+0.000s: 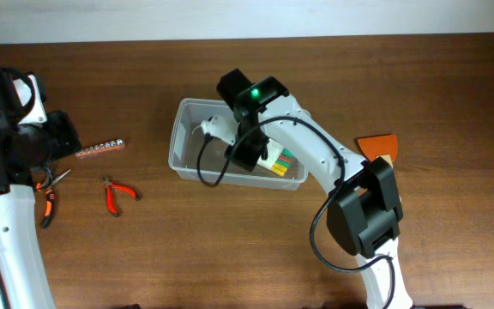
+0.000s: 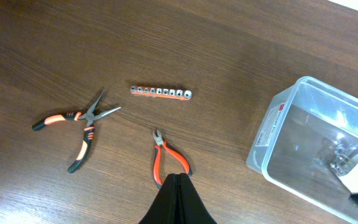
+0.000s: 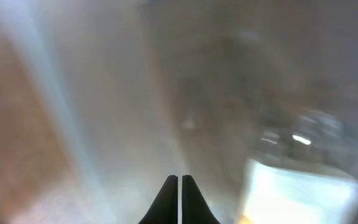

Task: Pack container
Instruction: 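Open the right gripper and withdraw it from the container, then move the right gripper over the orange scraper's wooden handle, then lower and close the right gripper on the scraper handle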

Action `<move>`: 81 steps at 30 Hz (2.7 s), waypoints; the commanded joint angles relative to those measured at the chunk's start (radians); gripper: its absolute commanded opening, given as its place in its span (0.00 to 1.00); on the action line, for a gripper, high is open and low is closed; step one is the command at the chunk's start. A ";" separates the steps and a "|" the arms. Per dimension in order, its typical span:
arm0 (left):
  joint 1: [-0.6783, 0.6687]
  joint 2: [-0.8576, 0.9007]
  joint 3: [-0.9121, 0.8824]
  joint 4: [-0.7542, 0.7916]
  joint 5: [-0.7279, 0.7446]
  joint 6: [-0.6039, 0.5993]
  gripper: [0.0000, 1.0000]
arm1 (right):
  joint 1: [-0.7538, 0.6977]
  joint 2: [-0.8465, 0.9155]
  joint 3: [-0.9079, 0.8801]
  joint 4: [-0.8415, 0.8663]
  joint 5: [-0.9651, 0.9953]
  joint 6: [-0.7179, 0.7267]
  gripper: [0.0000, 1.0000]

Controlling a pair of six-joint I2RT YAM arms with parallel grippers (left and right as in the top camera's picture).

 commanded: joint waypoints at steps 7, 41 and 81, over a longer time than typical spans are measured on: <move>0.003 -0.006 0.013 -0.001 -0.008 0.060 0.02 | -0.268 -0.020 0.513 -0.163 0.276 0.302 0.18; -0.079 -0.006 0.013 -0.002 0.030 0.135 0.03 | -0.867 -0.701 -0.499 -0.114 0.229 0.208 0.98; -0.079 -0.006 0.013 0.000 0.029 0.135 0.03 | -0.867 -0.204 -0.636 0.208 0.222 0.037 0.99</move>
